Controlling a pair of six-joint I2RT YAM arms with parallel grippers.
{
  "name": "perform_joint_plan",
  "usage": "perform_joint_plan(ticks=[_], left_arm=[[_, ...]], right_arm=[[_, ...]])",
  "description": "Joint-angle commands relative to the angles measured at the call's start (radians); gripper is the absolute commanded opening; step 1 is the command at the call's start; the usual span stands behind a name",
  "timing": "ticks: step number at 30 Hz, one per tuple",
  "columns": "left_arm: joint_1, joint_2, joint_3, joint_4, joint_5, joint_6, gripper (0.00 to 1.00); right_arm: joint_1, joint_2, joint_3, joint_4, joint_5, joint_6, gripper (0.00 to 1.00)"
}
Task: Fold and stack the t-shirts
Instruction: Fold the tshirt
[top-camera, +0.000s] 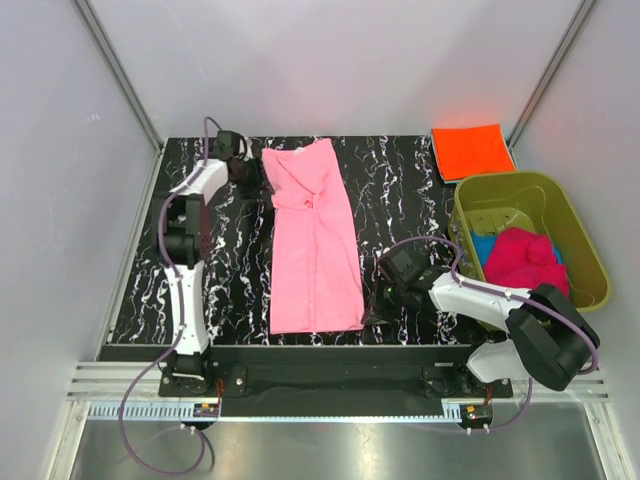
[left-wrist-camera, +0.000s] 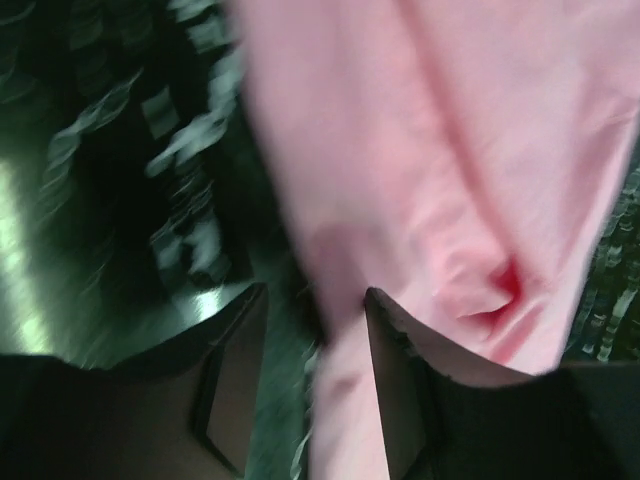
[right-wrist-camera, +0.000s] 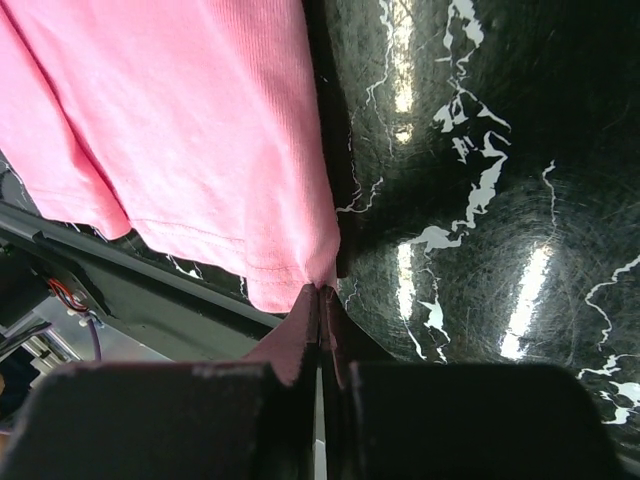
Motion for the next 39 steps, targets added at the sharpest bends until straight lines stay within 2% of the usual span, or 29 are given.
perform_joint_plan(ticks=[1,6,8,9,11,12,15,17,23,27,39], left_arm=[[0.006,-0.294,-0.21,-0.109,-0.207,0.069,0.49],[-0.004,-0.654,-0.665,-0.052,-0.196,0.063,0.5],[-0.014,-0.801,-0.79,-0.008,-0.137,0.04,0.5],[-0.024,-0.848,-0.898,0.008,-0.088,0.022,0.5],[-0.063,-0.981,-1.008,0.061,-0.036,-0.03,0.5],[-0.119,-1.015,-1.084,0.063,-0.04,-0.047,0.5],[-0.199,-1.124,-1.204,0.092,-0.038,-0.149,0.5],[-0.233,-1.207,-1.258,0.106,-0.064,-0.222,0.5],[-0.279,-1.368,-1.425,0.097,-0.146,-0.285,0.5],[-0.359,-1.362,-1.459,0.105,-0.163,-0.339,0.51],[-0.431,-1.347,-1.527,0.105,-0.259,-0.421,0.48]], right_arm=[[0.007,-0.025,0.037,0.011,0.025,0.006,0.0],[0.007,-0.041,0.036,0.01,0.029,-0.031,0.0],[0.007,-0.05,0.034,0.011,0.022,-0.04,0.0],[0.006,-0.056,0.031,0.01,0.022,-0.045,0.0],[0.007,-0.07,0.023,0.01,0.023,-0.053,0.0],[0.006,-0.073,0.022,0.011,0.022,-0.056,0.0],[0.007,-0.088,0.014,0.011,0.023,-0.059,0.0],[0.007,-0.094,0.011,0.011,0.025,-0.054,0.0],[0.007,-0.087,0.013,0.011,0.031,-0.045,0.0],[0.006,-0.084,0.008,0.013,0.036,-0.042,0.0],[0.006,-0.088,-0.009,0.018,0.035,-0.04,0.0]])
